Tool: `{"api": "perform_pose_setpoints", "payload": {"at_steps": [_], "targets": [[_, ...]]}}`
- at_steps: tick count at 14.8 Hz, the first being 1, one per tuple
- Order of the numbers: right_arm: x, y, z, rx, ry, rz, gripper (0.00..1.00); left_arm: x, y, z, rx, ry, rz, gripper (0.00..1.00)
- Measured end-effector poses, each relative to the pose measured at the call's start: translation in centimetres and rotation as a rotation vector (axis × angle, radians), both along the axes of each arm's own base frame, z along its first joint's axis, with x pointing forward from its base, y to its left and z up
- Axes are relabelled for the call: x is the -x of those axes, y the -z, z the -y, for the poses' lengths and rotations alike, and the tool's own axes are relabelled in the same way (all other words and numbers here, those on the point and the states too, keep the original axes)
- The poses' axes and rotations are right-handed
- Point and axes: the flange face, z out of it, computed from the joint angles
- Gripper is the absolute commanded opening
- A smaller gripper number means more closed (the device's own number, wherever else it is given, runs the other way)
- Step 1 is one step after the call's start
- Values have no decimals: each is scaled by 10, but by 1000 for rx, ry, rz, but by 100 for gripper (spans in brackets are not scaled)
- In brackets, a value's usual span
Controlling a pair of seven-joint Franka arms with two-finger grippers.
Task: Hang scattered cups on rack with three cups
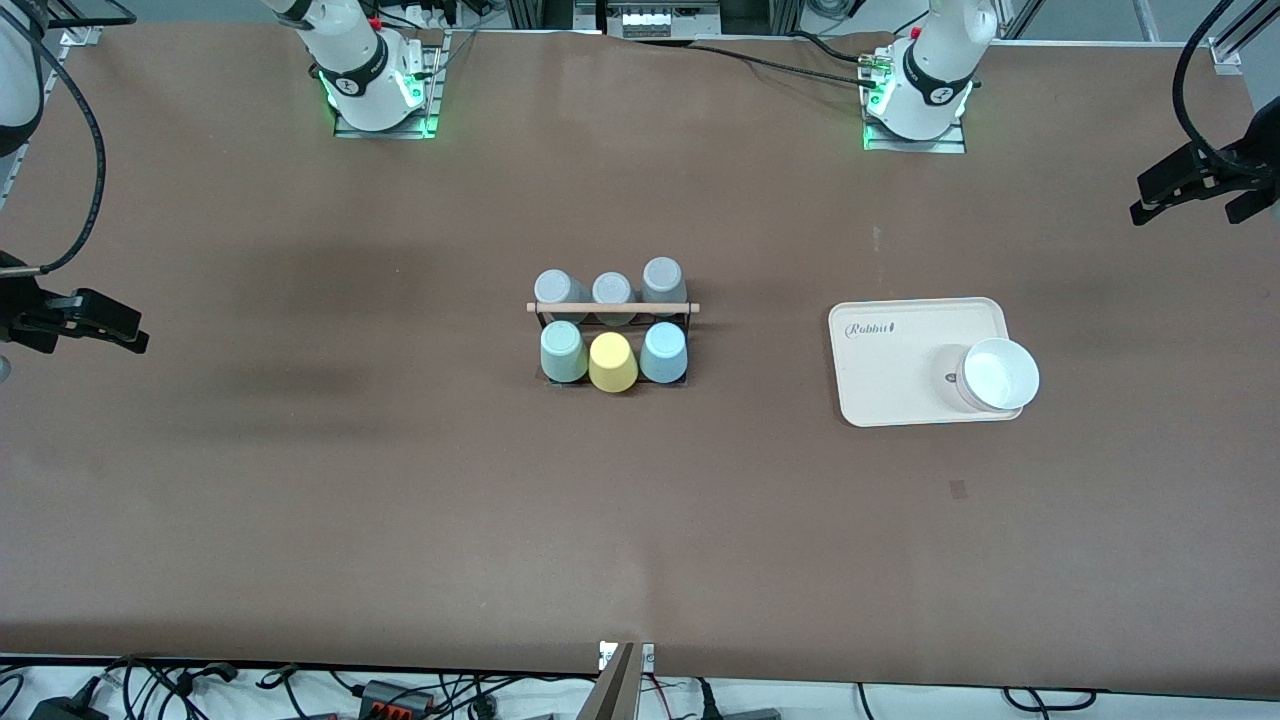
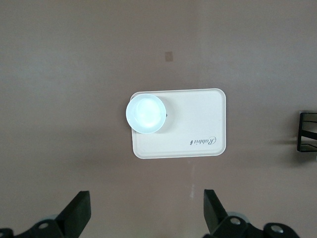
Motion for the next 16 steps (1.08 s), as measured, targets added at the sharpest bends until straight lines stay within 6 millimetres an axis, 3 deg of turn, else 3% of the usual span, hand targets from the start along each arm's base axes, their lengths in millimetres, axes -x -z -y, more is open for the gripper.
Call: {"api": "perform_pose_setpoints", "payload": {"at_steps": [8,16], "targets": [[61,11,2,-14,-5,-23,100,0,0,0,0,0,0,100],[66,16,1,-15,-13,-53,100,0,0,-2,0,-4,0,100]]}}
